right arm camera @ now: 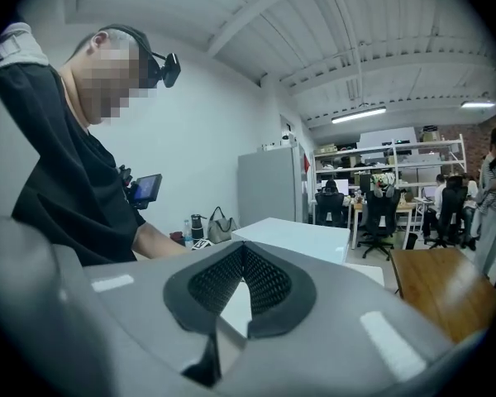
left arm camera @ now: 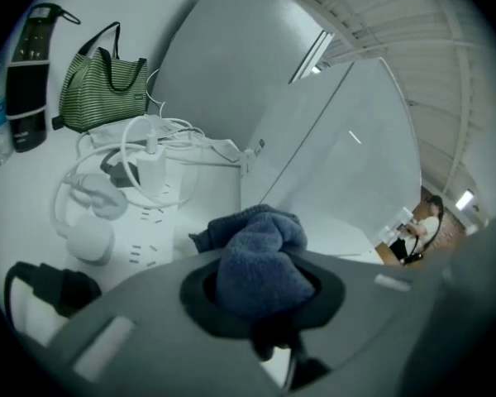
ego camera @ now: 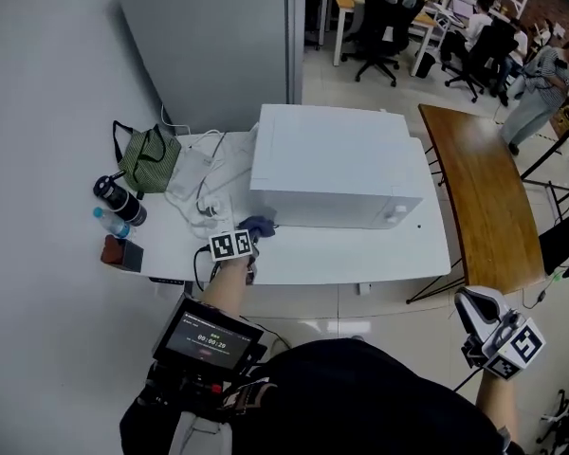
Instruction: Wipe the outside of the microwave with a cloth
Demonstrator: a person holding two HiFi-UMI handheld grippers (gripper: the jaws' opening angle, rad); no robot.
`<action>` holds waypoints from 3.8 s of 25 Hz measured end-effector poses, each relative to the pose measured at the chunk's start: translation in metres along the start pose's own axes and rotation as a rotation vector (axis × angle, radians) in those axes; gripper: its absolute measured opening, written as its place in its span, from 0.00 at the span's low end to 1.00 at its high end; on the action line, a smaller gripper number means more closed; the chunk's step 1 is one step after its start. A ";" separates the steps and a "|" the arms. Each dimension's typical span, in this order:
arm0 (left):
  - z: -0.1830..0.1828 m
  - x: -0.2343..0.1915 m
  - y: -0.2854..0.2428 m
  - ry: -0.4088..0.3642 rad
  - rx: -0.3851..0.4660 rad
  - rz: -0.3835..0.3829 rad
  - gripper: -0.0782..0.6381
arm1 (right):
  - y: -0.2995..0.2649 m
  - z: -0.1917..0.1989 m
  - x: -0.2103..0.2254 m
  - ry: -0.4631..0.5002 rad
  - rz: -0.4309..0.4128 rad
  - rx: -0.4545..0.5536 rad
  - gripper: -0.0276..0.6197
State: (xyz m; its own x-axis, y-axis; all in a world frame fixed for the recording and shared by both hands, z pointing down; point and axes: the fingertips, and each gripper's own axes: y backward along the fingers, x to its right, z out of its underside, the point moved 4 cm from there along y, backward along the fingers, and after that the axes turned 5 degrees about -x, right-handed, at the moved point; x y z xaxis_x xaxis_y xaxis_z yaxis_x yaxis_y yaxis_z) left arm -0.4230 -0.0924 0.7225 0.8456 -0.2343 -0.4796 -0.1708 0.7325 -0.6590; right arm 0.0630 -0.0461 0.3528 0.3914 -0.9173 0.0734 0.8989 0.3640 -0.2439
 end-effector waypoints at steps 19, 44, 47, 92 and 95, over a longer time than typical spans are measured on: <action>0.062 0.264 -0.169 -0.173 -0.180 0.066 0.19 | 0.201 0.082 0.178 -0.122 0.217 0.049 0.05; 0.081 0.308 0.094 -0.509 0.017 0.805 0.19 | 0.071 0.045 0.007 -0.047 0.080 0.064 0.05; 0.075 0.254 0.143 -0.529 0.085 0.771 0.19 | 0.033 0.040 -0.033 -0.026 0.006 0.042 0.05; 0.280 0.305 0.448 -0.439 0.422 0.720 0.19 | 0.140 0.081 -0.243 0.024 -0.313 0.180 0.05; 0.283 0.306 0.449 -0.431 0.416 0.738 0.19 | 0.142 0.081 -0.245 0.031 -0.313 0.173 0.05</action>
State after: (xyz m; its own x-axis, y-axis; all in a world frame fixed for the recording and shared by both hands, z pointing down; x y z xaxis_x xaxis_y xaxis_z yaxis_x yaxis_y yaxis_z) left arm -0.0974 0.3457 0.4442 0.7241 0.5738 -0.3826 -0.6132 0.7896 0.0238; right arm 0.1112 0.2436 0.3783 0.0879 -0.9922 0.0889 0.9954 0.0840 -0.0472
